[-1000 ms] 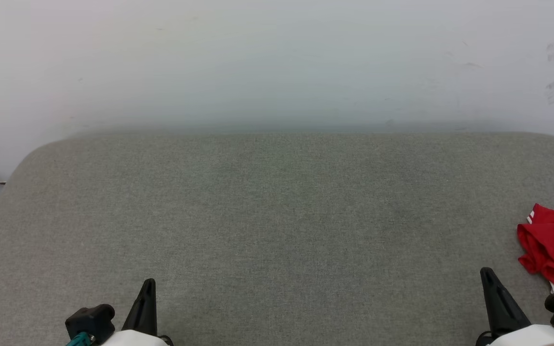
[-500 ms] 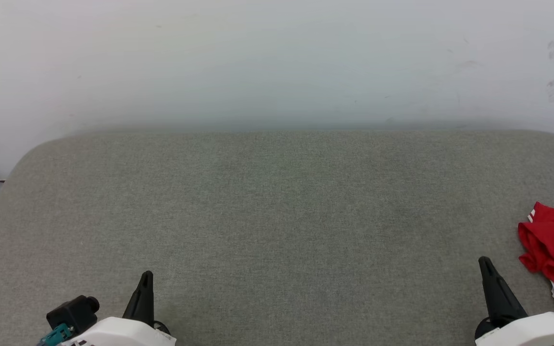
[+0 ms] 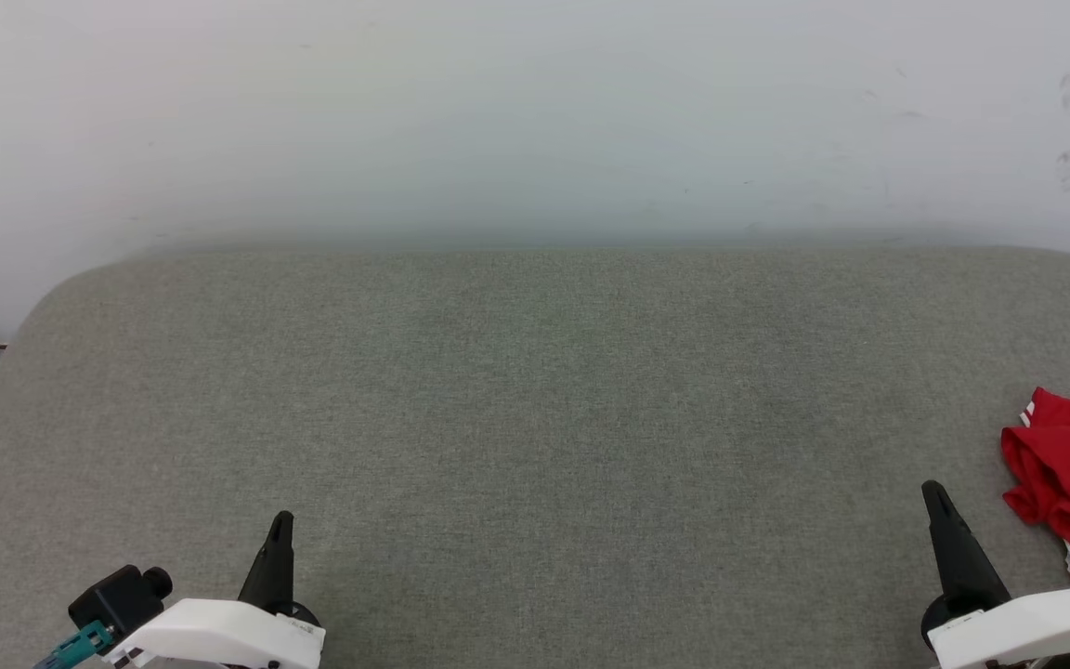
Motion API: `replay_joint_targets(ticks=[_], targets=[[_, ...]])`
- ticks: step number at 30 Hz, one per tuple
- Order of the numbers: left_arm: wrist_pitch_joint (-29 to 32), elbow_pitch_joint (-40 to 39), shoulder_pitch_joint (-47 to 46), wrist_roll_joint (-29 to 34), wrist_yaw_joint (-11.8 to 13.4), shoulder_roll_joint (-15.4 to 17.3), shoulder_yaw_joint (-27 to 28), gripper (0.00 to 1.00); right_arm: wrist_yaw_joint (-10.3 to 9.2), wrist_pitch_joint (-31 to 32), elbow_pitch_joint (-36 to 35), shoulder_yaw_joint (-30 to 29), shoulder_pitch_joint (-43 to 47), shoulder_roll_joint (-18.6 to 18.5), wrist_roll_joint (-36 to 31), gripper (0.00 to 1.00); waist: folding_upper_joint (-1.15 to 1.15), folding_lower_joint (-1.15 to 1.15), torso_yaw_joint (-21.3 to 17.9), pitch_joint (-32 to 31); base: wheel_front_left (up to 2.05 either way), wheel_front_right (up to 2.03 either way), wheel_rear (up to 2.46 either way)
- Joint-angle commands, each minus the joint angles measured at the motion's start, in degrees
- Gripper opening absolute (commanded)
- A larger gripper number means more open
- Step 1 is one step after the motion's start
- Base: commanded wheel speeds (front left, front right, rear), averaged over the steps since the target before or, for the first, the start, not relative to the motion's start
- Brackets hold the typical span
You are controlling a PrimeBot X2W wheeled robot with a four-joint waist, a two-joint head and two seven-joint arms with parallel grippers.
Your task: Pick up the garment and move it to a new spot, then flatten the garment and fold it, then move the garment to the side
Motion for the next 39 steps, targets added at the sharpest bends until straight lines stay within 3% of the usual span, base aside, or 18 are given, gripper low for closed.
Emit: replay_joint_targets(ticks=[1,39], targets=[[0.5,-0.5,-1.8,-1.8,-0.5,0.1,0.7,0.00,-0.01,0.1,-0.1,-0.1,-1.6,0.0,2.2,0.00,0.00,0.00,0.0,0.0,0.00,0.00,0.00],[6.5,0.6,-4.9,-23.6,-3.9,-2.2,5.4,0.00,-0.01,2.3,5.1,-0.2,-6.4,0.1,27.1,0.00,0.00,0.00,-0.2,1.1,0.00,0.00,0.00]])
